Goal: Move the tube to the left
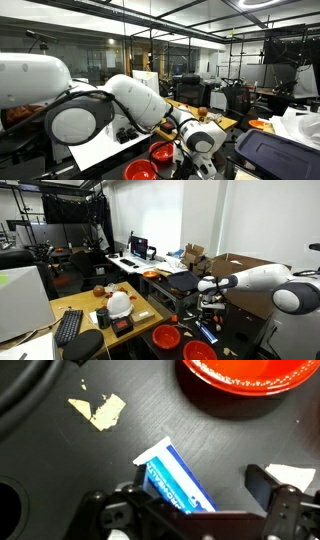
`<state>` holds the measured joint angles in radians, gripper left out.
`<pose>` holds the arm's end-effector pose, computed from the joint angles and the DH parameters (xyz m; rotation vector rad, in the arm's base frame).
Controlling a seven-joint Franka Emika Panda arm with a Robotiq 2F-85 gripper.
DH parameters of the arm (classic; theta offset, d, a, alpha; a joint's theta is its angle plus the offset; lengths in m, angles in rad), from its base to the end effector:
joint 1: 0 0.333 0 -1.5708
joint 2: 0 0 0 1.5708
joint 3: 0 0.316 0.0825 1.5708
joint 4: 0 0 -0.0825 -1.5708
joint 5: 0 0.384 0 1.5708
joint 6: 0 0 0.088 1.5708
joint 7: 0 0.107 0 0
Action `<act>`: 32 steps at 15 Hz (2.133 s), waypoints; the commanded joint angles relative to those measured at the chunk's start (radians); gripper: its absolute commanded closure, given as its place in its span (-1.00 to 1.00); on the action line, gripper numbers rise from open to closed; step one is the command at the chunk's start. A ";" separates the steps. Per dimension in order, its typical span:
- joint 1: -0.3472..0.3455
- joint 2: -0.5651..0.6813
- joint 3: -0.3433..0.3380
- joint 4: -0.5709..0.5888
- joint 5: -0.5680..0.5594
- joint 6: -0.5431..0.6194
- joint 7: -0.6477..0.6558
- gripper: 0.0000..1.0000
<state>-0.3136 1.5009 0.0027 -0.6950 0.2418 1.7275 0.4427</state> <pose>0.6848 -0.1978 -0.0180 -2.6061 1.1804 0.7022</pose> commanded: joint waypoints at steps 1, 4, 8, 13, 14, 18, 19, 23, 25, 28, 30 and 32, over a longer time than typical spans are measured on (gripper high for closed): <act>0.016 0.000 -0.034 -0.006 0.006 0.077 0.064 -1.00; 0.037 0.000 -0.057 -0.024 -0.008 0.137 0.105 -1.00; 0.061 0.000 -0.059 -0.088 -0.002 0.212 0.161 -1.00; 0.089 0.003 -0.073 -0.149 -0.014 0.248 0.154 -1.00; 0.096 0.003 -0.087 -0.153 -0.026 0.257 0.154 -1.00; 0.098 0.000 -0.115 -0.134 -0.056 0.261 0.134 -1.00; 0.095 -0.001 -0.119 -0.126 -0.068 0.255 0.118 -1.00; 0.082 -0.002 -0.132 -0.118 -0.104 0.274 0.081 -1.00; 0.072 -0.002 -0.127 -0.118 -0.104 0.296 0.055 -1.00; 0.055 -0.002 -0.106 -0.121 -0.092 0.327 0.011 -1.00; 0.042 -0.002 -0.088 -0.123 -0.081 0.346 -0.021 -0.80; 0.030 -0.002 -0.068 -0.124 -0.069 0.362 -0.052 -0.31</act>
<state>-0.2601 1.4989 -0.0990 -0.8192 0.1486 2.0595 0.4443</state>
